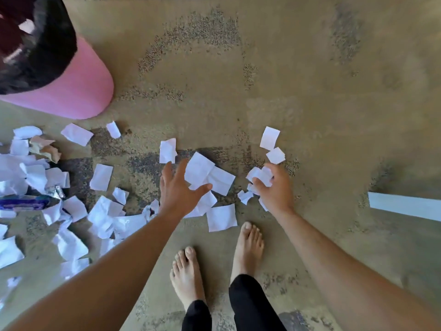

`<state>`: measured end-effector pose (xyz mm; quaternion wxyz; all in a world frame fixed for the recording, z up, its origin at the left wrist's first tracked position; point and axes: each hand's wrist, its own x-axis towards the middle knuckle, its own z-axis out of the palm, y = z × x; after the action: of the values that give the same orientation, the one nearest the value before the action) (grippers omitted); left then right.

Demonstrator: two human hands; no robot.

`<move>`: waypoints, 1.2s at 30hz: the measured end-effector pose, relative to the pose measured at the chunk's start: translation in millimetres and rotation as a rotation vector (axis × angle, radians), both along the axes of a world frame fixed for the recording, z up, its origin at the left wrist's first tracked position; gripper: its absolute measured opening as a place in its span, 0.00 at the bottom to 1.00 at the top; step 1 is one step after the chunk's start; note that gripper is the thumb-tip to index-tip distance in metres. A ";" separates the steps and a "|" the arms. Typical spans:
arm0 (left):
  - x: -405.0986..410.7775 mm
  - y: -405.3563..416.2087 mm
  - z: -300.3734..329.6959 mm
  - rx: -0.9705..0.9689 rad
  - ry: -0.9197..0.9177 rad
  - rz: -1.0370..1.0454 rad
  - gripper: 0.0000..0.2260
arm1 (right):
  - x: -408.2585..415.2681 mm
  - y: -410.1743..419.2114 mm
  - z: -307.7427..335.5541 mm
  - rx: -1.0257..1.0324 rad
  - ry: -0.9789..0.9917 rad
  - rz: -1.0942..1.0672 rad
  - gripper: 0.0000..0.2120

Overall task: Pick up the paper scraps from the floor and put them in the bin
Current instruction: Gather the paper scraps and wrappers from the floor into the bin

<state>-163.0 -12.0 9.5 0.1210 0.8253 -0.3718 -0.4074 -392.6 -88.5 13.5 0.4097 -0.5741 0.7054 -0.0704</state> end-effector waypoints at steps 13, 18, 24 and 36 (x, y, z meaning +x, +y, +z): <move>-57.1 27.1 -79.2 0.303 -0.118 -0.012 0.56 | -45.3 24.9 -99.6 0.100 0.230 0.001 0.49; -94.4 43.7 -77.3 0.278 -0.113 -0.189 0.57 | -18.3 21.2 -104.1 0.073 0.240 0.136 0.44; -115.9 65.1 -89.1 0.176 -0.208 -0.411 0.50 | 11.4 31.6 -103.8 0.023 0.224 0.189 0.26; -113.9 70.2 -105.1 -0.026 -0.137 -0.464 0.19 | 16.0 36.5 -101.9 0.098 0.026 0.171 0.14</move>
<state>-276.9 58.1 -95.6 0.0092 0.7418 -0.5643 -0.3623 -376.6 -52.0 -88.4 0.4326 -0.6124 0.6616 0.0068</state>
